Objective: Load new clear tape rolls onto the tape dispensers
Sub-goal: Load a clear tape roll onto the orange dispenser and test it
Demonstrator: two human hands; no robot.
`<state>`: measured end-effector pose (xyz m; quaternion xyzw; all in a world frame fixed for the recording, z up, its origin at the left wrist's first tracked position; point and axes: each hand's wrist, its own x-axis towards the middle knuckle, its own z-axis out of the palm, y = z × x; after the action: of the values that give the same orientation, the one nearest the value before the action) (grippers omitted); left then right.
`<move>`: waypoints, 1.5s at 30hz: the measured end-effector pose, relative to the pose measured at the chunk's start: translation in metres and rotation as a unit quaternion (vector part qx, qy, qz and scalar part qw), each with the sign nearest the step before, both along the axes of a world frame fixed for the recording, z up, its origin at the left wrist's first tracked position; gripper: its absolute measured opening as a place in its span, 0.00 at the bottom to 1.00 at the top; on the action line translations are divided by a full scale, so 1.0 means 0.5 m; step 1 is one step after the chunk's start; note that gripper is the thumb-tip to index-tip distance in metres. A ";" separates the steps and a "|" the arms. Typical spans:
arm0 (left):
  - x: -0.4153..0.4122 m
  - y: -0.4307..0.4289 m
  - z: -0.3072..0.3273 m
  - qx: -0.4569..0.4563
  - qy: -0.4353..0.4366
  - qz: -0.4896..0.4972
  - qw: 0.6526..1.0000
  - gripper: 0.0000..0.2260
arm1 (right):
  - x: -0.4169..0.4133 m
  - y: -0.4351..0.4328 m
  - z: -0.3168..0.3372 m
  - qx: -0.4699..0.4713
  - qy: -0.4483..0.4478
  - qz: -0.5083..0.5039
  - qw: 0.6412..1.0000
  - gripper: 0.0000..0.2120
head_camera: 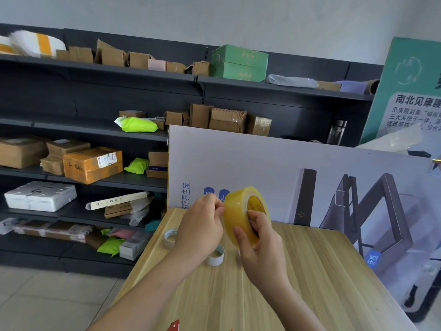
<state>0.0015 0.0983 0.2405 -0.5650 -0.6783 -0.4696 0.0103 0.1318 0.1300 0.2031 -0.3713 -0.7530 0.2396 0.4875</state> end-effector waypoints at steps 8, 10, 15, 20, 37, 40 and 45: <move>-0.001 -0.018 0.000 0.007 -0.205 -0.128 0.970 0.08 | 0.003 0.022 0.018 -0.116 0.043 0.069 0.990 0.12; -0.007 -0.017 -0.001 0.015 -0.218 -0.139 0.966 0.08 | 0.006 0.018 0.024 -0.133 0.053 0.101 0.985 0.08; -0.039 -0.022 -0.004 0.006 -0.141 -0.224 0.964 0.18 | 0.017 0.018 0.024 -0.192 0.083 0.154 0.966 0.09; -0.057 -0.018 -0.018 -0.019 0.074 -0.257 0.963 0.20 | 0.025 0.023 0.020 -0.233 0.054 0.142 0.960 0.14; -0.016 -0.021 -0.303 -0.240 -0.502 -0.130 0.821 0.09 | 0.090 0.034 -0.221 -0.453 -0.038 0.177 0.873 0.13; -0.023 -0.032 -0.360 -0.275 -0.608 -0.148 0.730 0.07 | 0.090 0.028 -0.273 -0.466 -0.056 0.124 0.874 0.07; -0.039 -0.056 -0.445 -0.343 -0.615 -0.169 0.690 0.21 | 0.089 0.014 -0.346 -0.499 -0.101 0.100 0.855 0.12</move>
<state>-0.0181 0.0704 0.0180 -0.2188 -0.5397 -0.4407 -0.6831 0.1763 0.1369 0.0303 -0.5096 -0.6106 0.5917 0.1320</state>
